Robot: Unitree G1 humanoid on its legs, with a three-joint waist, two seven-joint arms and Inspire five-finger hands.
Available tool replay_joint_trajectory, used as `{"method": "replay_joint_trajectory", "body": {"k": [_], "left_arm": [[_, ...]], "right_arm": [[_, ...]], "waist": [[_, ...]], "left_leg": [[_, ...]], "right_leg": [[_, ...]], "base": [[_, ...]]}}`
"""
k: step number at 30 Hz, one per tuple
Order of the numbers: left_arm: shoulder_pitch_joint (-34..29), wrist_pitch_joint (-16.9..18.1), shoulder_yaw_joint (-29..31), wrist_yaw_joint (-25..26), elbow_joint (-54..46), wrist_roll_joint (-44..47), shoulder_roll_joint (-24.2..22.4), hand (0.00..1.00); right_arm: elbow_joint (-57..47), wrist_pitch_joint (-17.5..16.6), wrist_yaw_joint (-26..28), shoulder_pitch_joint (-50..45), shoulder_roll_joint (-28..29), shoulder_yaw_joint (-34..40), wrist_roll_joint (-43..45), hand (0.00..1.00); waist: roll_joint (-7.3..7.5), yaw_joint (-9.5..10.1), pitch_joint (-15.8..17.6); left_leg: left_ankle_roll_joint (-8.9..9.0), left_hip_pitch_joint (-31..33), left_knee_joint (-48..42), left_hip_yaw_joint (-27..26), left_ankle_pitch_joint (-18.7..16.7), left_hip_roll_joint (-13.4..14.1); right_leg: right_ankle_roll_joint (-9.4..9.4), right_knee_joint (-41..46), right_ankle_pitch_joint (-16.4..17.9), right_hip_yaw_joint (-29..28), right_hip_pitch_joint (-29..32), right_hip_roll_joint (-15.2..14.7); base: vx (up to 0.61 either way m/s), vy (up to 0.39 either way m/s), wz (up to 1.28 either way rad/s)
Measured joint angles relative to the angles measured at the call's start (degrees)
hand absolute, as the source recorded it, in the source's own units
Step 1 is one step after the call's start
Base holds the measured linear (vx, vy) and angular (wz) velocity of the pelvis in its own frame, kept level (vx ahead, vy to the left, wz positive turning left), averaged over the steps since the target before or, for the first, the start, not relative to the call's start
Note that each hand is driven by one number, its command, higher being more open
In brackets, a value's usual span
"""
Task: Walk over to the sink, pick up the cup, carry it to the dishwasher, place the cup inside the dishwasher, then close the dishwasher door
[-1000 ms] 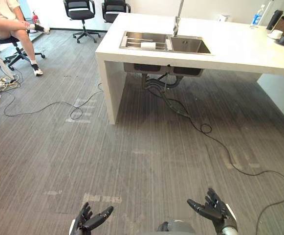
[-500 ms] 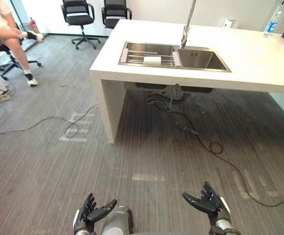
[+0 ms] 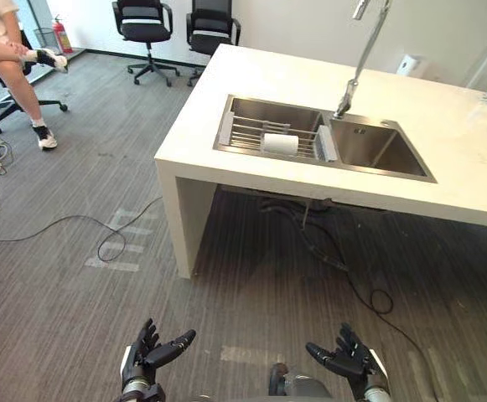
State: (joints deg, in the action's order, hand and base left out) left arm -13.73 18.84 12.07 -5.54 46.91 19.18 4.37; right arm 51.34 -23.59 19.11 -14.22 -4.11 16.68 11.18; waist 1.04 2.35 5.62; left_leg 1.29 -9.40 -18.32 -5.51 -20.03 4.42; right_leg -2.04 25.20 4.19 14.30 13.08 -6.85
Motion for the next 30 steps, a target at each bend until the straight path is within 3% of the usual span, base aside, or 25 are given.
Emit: {"method": "replay_joint_trajectory", "body": {"k": [3,4,5,6,7,8,11,13,14,15,16,19,21,23,24,26,30], "left_arm": [[0.08,0.77,0.02,0.51,0.01,-0.05,-1.83,1.0],[-0.07,1.2,0.09,0.66,0.01,-0.12,-2.89,1.0],[-0.13,1.77,0.09,1.04,-0.09,-0.28,-3.47,1.0],[-0.14,1.88,-0.04,1.2,-0.26,-0.52,-3.56,1.0],[-0.27,2.09,-0.15,1.63,-1.84,-1.27,-3.39,1.0],[-0.29,2.14,-0.16,1.79,-2.84,-1.28,-3.19,1.0],[-0.39,2.28,-2.59,3.88,-12.06,-1.28,-1.29,1.0],[-0.43,2.47,-3.5,5.84,-21.57,-1.24,0.32,1.0],[-0.44,2.54,-3.51,6.62,-25.73,-1.26,0.73,1.0],[-0.5,2.77,-3.44,7.4,-30.19,-1.23,1.32,1.0],[-0.37,3.67,-2.4,8.33,-36.06,-1.13,2.71,1.0],[0.59,3.77,-0.57,10.37,-46.15,-1.15,4.38,1.0],[-0.62,3.79,-0.08,11.82,-54.81,-1.26,4.19,1.0],[-1.58,3.91,1.07,12.92,-62.3,-2.26,4.26,1.0],[-1.61,4.29,2.38,12.98,-66.82,-2.37,4.33,1.0],[-1.64,5.28,3.16,12.78,-69.61,-2.35,4.3,1.0],[-1.18,6.06,2.47,11.29,-70.76,-2.39,4.3,1.0]], "right_arm": [[-0.26,0.31,-0.43,2.42,-0.6,-0.87,-0.02,1.0],[-0.68,0.77,-0.43,2.62,-0.9,-0.87,-0.02,1.0],[-0.96,1.11,-0.47,2.4,-1.04,-0.87,0.0,1.0],[-1.08,1.17,-0.49,2.21,-1.21,-0.88,0.01,1.0],[-1.16,1.74,-0.57,2.09,-1.63,-0.88,0.02,1.0],[-1.18,1.98,-0.57,2.0,-1.79,-0.85,0.06,1.0],[-2.89,2.48,-0.48,0.2,-2.55,-0.2,0.44,1.0],[-4.6,3.13,-0.86,-0.62,-2.61,0.03,0.43,1.0],[-5.3,3.1,-1.12,-1.27,-2.96,-0.12,0.42,1.0],[-5.81,3.09,-1.54,-2.19,-3.46,-0.41,0.42,1.0],[-4.65,3.32,-2.13,-2.13,-3.62,-1.64,0.08,1.0],[-4.06,3.28,-2.87,-2.16,-1.68,-2.45,-0.21,1.0],[-3.5,3.29,-3.23,-2.18,-0.93,-2.38,-0.33,1.0],[-3.46,3.12,-3.43,-3.07,-0.27,-2.26,-1.03,1.0],[-3.37,2.94,-3.35,-4.02,0.04,-1.98,-1.34,1.0],[-2.2,2.71,-2.87,-4.48,0.2,-1.22,-1.54,1.0],[-0.18,2.46,-1.53,-5.11,0.59,1.18,-2.38,1.0]], "waist": [[-1.83,-0.08,0.35],[-2.41,0.07,0.25],[-2.36,-0.01,0.4],[-1.99,0.02,0.66],[-2.52,0.16,0.84],[-2.19,0.31,1.12],[-1.53,1.4,1.66],[-1.17,1.49,2.01],[-1.28,1.52,1.97],[-2.12,1.83,1.53],[-3.22,2.22,1.07],[-1.34,2.22,0.72],[-1.25,3.32,0.78],[-0.89,3.97,0.92],[-0.51,4.07,0.79],[-0.65,4.05,0.58],[-1.01,3.14,-0.9]], "left_leg": [[0.84,4.14,-11.67,0.93,0.58,2.86],[1.07,7.6,-20.26,1.58,2.99,4.18],[0.97,11.2,-28.91,1.92,8.24,5.36],[0.76,13.47,-33.47,1.85,10.69,6.25],[0.1,17.74,-41.93,1.42,10.84,8.77],[-0.13,19.28,-43.53,1.38,10.42,9.27],[0.18,23.56,-35.63,-1.65,6.75,8.71],[0.18,23.7,-21.75,-4.57,5.16,5.2],[0.32,23.94,-16.36,-4.58,5.71,3.42],[0.03,23.78,-10.18,-4.34,9.03,2.26],[-1.45,23.26,-7.79,-4.43,13.67,1.72],[-3.01,22.83,-7.97,-4.74,10.54,-1.45],[-3.56,22.11,-8.98,-5.56,8.06,-2.01],[-3.45,19.7,-9.15,-6.03,5.68,-2.82],[-4.22,17.51,-8.83,-6.03,4.22,-3.52],[-5.24,15.14,-7.84,-5.86,3.69,-3.42],[-3.25,10.16,-3.17,-4.38,4.34,-1.31]], "right_leg": [[1.27,1.61,4.44,1.68,-1.73,1.44],[1.73,1.61,5.92,2.38,-3.36,1.99],[2.14,1.04,7.22,3.18,-5.73,2.11],[2.48,0.32,7.67,3.64,-7.16,2.32],[3.03,-1.73,8.42,4.24,-10.47,3.23],[3.17,-2.67,8.69,4.4,-11.68,3.32],[2.72,-7.61,8.55,4.58,-16.13,2.49],[1.2,-8.99,8.61,4.45,-18.07,0.08],[-0.22,-8.49,9.09,4.13,-18.41,-0.93],[-1.77,-7.1,10.31,3.55,-18.45,-1.3],[-3.73,-4.23,13.07,2.1,-18.56,-1.93],[-3.11,-3.61,14.13,-3.28,-18.46,-4.24],[-3.48,-1.36,13.83,-3.95,-18.19,-5.27],[-4.32,7.21,13.1,-4.37,-16.01,-7.22],[-4.87,17.28,9.8,-4.98,-12.12,-9.21],[-4.94,24.17,7.68,-5.09,-9.67,-10.24],[-3.95,22.12,10.24,-0.48,-5.63,-8.5]], "base": [[0.37,-0.261,0.18],[0.35,-0.235,0.22],[0.33,-0.218,0.28],[0.37,-0.189,0.32],[0.29,-0.128,0.21],[0.31,-0.128,0.16],[0.25,-0.011,0.06],[0.28,0.115,0.06],[0.27,0.155,-0.05],[0.34,0.218,-0.18],[0.28,0.179,-0.17],[0.25,0.138,0.03],[0.19,0.127,-0.13],[0.25,0.143,-0.09],[0.22,0.091,0.05],[0.21,0.033,0.09],[0.24,-0.067,0.14]]}}
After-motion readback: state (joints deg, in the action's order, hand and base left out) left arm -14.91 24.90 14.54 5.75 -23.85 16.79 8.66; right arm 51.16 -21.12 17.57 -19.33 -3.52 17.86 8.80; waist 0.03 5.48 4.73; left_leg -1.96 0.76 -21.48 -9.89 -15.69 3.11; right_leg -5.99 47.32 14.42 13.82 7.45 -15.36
